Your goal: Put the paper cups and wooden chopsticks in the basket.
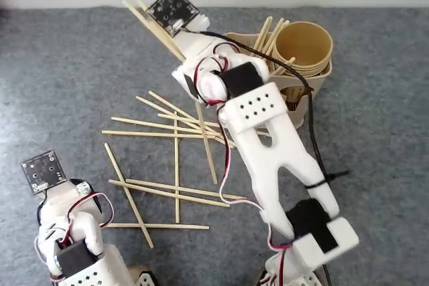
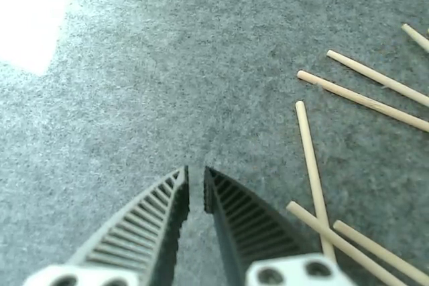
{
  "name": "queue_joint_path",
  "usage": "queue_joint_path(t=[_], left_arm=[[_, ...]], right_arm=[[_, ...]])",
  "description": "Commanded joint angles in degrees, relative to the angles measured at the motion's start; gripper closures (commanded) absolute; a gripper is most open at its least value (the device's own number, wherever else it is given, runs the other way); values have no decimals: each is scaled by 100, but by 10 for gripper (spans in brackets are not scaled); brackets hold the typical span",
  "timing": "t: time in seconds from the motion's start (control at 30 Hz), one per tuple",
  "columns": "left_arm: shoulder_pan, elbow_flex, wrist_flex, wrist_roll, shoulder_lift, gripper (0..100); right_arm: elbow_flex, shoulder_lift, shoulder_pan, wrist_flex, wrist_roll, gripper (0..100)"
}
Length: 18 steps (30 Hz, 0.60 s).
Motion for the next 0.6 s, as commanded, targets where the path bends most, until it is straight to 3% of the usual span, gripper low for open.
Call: queue_joint_path(t=[0.0,0.57], left_arm=[[-18,-189,-123,-62,-35,959],[-18,-189,-123,-62,-35,959]], right_arm=[[-149,-690,22,-189,-325,990],[-149,-1385,75,-1253,-325,990]])
